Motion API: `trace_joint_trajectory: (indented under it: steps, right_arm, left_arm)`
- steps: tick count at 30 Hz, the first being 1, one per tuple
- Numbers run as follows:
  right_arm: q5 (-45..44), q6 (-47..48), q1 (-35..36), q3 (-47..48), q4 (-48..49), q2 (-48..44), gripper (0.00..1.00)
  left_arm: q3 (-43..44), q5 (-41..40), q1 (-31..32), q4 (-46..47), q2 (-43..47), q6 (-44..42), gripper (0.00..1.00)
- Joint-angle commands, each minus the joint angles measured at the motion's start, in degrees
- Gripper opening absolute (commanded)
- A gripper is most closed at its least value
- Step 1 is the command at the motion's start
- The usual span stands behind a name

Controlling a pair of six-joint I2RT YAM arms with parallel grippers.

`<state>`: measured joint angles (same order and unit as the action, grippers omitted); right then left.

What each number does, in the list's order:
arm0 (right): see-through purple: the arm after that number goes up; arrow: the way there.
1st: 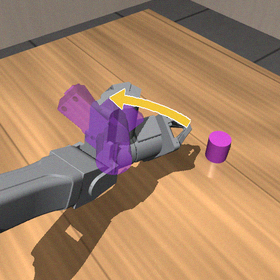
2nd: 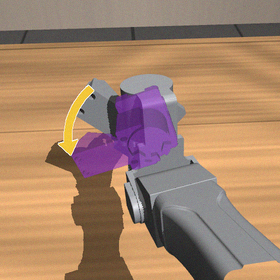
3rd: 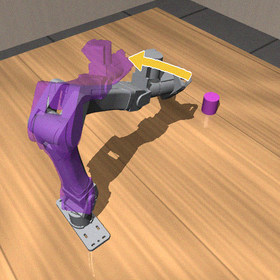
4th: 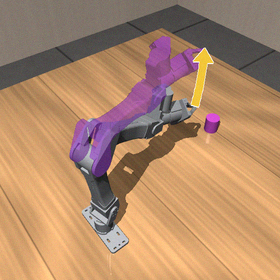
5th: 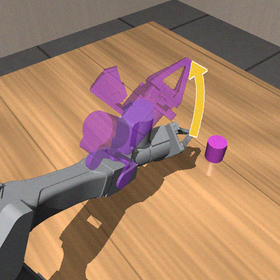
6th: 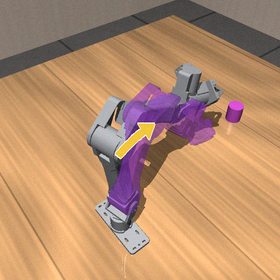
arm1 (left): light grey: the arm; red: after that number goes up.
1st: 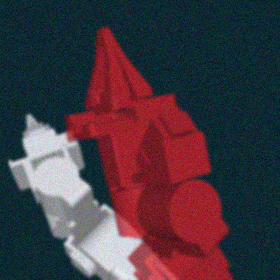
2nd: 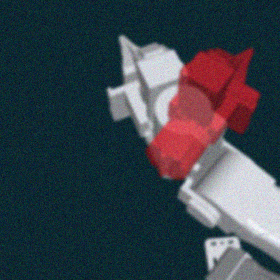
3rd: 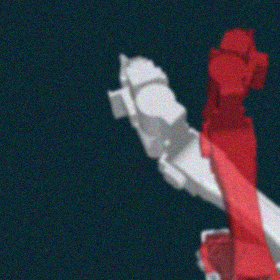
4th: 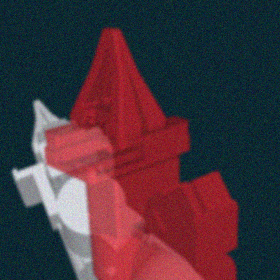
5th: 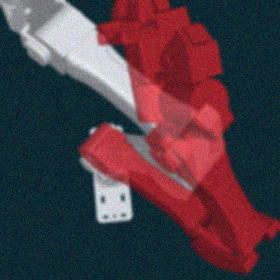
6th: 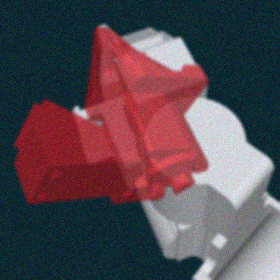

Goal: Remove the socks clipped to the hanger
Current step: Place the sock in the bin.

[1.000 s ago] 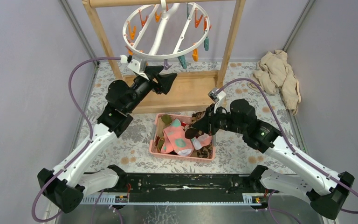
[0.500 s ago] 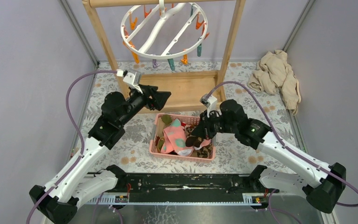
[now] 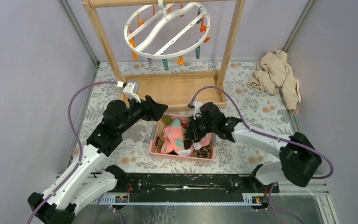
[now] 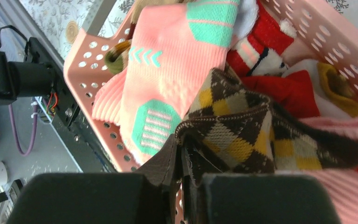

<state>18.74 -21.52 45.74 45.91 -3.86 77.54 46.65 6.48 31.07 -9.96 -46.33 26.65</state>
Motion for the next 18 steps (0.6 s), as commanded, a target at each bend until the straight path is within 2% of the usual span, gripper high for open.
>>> trace_joint_trajectory:
  steps: [1, 6, 7, 9, 11, 15, 18]
  right_arm:
    - [1.13, -0.93, -0.12, 4.63, 7.50, 5.92, 0.00]
    - [2.49, -0.20, 0.22, 9.64, 6.92, 13.35, 0.00]
    - [2.97, 0.27, 0.43, 10.84, 6.43, 14.61, 0.05]
    - [2.82, 0.95, 0.66, 13.08, 4.62, 16.53, 0.25]
    - [2.59, 1.71, 0.67, 14.78, 1.64, 16.50, 0.38]
    - [-0.45, 2.28, 0.76, 14.85, -2.39, 10.50, 0.68]
    - [-3.61, 2.59, 0.76, 14.12, -6.33, 4.67, 0.75]
  left_arm:
    - [-0.70, -1.15, -0.33, -1.85, 2.33, 1.99, 0.82]
    - [-0.89, -1.68, -0.31, -3.75, 3.32, 1.99, 0.82]
    - [-1.09, -1.63, -0.31, -3.72, 3.34, 2.07, 0.82]
    - [-1.32, -1.70, -0.31, -3.85, 3.14, 2.37, 0.82]
    - [-1.66, -1.61, -0.31, -3.77, 2.81, 2.68, 0.82]
    - [-1.54, -1.27, -0.32, -3.69, 1.74, 2.95, 0.83]
    - [-1.15, -1.56, -0.36, -3.72, 0.93, 2.75, 0.83]
